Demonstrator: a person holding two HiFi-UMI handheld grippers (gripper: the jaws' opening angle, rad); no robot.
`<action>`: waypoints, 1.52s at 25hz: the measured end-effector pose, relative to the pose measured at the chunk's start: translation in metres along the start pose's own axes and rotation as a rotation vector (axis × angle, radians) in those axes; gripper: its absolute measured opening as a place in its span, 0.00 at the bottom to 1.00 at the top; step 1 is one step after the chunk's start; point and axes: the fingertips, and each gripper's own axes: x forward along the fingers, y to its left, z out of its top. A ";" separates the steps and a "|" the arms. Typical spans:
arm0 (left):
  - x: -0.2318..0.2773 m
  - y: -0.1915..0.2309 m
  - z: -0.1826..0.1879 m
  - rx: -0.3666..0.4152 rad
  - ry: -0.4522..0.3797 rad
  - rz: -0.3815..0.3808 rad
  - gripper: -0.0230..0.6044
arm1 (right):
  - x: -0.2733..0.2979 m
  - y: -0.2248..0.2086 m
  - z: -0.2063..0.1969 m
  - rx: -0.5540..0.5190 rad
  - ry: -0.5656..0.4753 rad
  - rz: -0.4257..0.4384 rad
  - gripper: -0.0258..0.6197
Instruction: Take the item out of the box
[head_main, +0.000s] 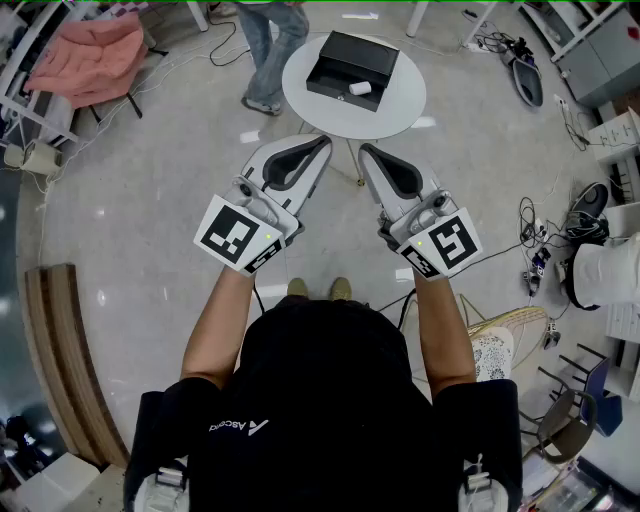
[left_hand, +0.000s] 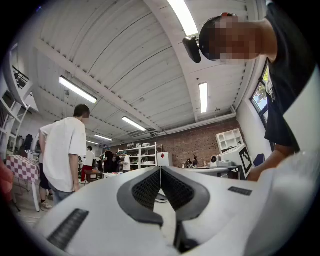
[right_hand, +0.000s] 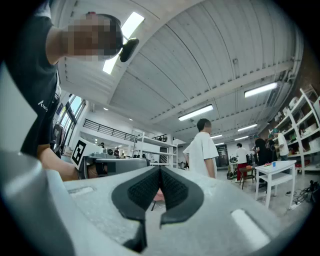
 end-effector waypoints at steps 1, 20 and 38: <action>0.001 0.000 -0.001 0.000 0.001 0.001 0.04 | -0.001 -0.001 0.000 0.000 -0.002 0.002 0.04; 0.061 -0.019 -0.017 0.038 0.027 0.066 0.04 | -0.049 -0.070 -0.004 0.004 -0.033 0.017 0.04; 0.117 0.076 -0.040 0.038 0.013 0.102 0.04 | 0.008 -0.153 -0.031 -0.015 -0.017 0.033 0.04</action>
